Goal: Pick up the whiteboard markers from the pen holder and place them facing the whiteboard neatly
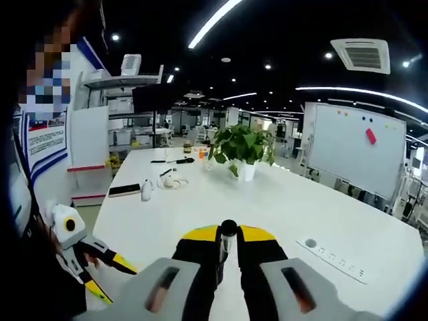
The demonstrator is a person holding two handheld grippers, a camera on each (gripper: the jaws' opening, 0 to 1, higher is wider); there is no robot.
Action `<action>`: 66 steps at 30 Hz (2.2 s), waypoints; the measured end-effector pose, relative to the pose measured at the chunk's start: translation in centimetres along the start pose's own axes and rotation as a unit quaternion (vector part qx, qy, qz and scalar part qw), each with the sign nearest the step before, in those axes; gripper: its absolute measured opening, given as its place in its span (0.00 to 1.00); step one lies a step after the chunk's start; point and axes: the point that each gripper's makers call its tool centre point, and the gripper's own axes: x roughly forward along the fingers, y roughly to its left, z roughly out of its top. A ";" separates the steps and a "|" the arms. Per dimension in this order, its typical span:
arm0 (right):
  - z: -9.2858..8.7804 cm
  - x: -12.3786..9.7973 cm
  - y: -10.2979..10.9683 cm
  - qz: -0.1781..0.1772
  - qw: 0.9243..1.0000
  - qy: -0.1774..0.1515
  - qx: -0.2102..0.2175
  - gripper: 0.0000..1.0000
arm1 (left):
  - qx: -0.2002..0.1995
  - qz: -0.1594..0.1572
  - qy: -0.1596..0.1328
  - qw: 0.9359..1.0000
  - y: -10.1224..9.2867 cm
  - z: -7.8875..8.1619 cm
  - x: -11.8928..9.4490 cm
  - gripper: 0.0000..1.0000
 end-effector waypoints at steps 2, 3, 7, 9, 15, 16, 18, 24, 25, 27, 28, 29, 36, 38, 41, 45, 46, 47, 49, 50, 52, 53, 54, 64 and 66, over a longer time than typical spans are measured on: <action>-0.1 0.0 0.0 -0.001 1.000 0.002 -0.003 0.13 | 0.002 -0.001 0.000 1.000 -0.1 0.0 0.0 0.50; -0.2 0.0 -0.1 -0.001 1.000 0.002 -0.002 0.13 | 0.004 0.000 0.001 1.000 -0.1 0.0 0.0 0.50; -0.4 -0.1 -0.5 -0.007 1.000 0.003 -0.002 0.13 | 0.003 0.000 0.002 1.000 -0.1 -0.1 0.0 0.50; -0.5 -0.2 -0.6 -0.008 1.000 0.004 0.000 0.13 | 0.003 -0.001 0.004 1.000 -0.1 -0.2 0.0 0.50; -0.9 -0.4 -0.8 -0.013 1.000 0.003 0.000 0.13 | 0.004 -0.004 0.006 1.000 -0.3 -0.3 0.1 0.50; -1.0 -0.4 -0.8 -0.012 1.000 0.003 0.001 0.13 | 0.004 -0.004 0.006 1.000 -0.3 -0.3 0.1 0.50; -1.1 -0.4 -0.8 -0.014 1.000 0.003 0.001 0.13 | 0.004 -0.005 0.007 1.000 -0.3 -0.3 0.1 0.50; -1.0 -0.6 -0.8 -0.016 1.000 0.001 0.005 0.13 | 0.002 -0.005 0.010 1.000 -0.4 -0.5 0.3 0.50; -1.0 -0.6 -0.8 -0.015 1.000 0.001 0.006 0.13 | 0.001 -0.005 0.009 1.000 -0.4 -0.5 0.3 0.50; -1.0 -0.7 -0.9 -0.017 1.000 -0.001 0.007 0.13 | 0.002 -0.007 0.010 1.000 -0.5 -0.6 0.4 0.50; -1.0 -0.7 -1.0 -0.017 1.000 -0.002 0.007 0.13 | 0.002 -0.007 0.010 1.000 -0.5 -0.6 0.4 0.50; -1.0 -0.7 -1.1 -0.018 1.000 -0.002 0.007 0.13 | 0.001 -0.007 0.011 1.000 -0.5 -0.6 0.4 0.50; -1.1 -1.1 -2.0 -0.028 0.999 -0.008 0.017 0.13 | 0.001 -0.009 0.015 1.000 -0.5 -0.8 0.6 0.50; -0.7 -1.5 -2.1 -0.030 0.999 -0.014 0.022 0.13 | 0.003 -0.009 0.016 1.000 -0.5 -0.7 0.6 0.50; -0.1 -1.9 -2.4 -0.036 0.999 -0.023 0.020 0.13 | 0.004 -0.009 0.015 1.000 -0.4 -0.7 0.7 0.50; 0.0 -2.0 -2.5 -0.038 0.999 -0.023 0.020 0.13 | 0.004 -0.010 0.017 1.000 -0.5 -0.7 0.7 0.50; 0.0 -2.0 -2.5 -0.038 0.999 -0.023 0.020 0.13 | 0.005 -0.010 0.017 1.000 -0.5 -0.7 0.7 0.50; -0.1 -2.1 -2.7 -0.042 0.999 -0.023 0.020 0.13 | 0.005 -0.012 0.017 1.000 -0.6 -0.7 0.7 0.50; -0.4 -2.2 -3.0 -0.049 0.998 -0.023 0.018 0.13 | 0.005 -0.015 0.019 1.000 -0.7 -0.8 0.8 0.50; -0.5 -2.2 -3.0 -0.049 0.998 -0.022 0.020 0.13 | 0.005 -0.016 0.019 1.000 -0.8 -0.8 0.8 0.50; -0.7 -2.2 -3.2 -0.051 0.998 -0.019 0.021 0.13 | 0.004 -0.017 0.019 1.000 -0.8 -0.8 0.9 0.50; -0.7 -2.2 -3.2 -0.052 0.998 -0.019 0.021 0.13 | 0.004 -0.018 0.020 1.000 -0.8 -0.8 0.9 0.50; -0.7 -2.3 -3.3 -0.053 0.998 -0.019 0.022 0.13 | 0.004 -0.018 0.021 1.000 -0.8 -0.8 0.9 0.50; -1.6 -2.2 -3.8 -0.066 0.997 -0.014 0.025 0.13 | 0.006 -0.020 0.024 0.999 -0.5 -0.7 1.0 0.50; -1.7 -2.2 -3.9 -0.070 0.997 -0.015 0.022 0.13 | 0.005 -0.021 0.026 0.999 -0.5 -0.8 1.1 0.50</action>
